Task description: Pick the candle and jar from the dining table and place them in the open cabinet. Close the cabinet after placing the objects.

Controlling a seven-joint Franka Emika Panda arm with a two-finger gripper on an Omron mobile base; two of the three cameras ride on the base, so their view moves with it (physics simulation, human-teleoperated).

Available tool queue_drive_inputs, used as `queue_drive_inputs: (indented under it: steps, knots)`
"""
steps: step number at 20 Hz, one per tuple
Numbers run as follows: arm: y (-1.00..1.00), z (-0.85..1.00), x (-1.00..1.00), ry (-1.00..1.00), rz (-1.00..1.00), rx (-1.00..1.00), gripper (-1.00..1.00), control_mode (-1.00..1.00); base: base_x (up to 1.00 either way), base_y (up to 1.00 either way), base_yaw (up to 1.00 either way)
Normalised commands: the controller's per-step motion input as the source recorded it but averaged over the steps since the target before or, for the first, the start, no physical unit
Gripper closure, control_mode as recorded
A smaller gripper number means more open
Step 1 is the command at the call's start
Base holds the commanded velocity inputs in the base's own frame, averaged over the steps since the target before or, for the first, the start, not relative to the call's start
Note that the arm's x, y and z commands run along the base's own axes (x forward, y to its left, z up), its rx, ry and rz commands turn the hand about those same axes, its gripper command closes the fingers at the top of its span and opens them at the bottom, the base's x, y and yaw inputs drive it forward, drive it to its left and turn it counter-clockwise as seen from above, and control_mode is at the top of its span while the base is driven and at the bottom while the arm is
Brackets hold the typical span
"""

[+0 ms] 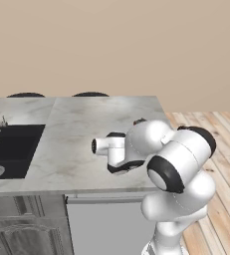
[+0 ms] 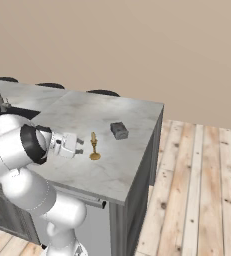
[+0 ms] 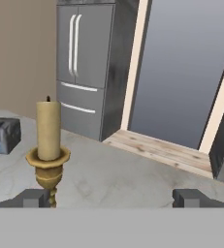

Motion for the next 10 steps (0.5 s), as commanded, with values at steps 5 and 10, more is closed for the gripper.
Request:
queue_drive_inputs:
  steps: [5,10]
  knots:
    - [-0.09,0.00,0.00,0.00,0.00,0.00,-1.00,-1.00,0.00,0.00,0.00]
    - [-0.08,0.00,0.04,0.00,0.00,0.00,-1.00,-1.00,0.00,0.00,0.00]
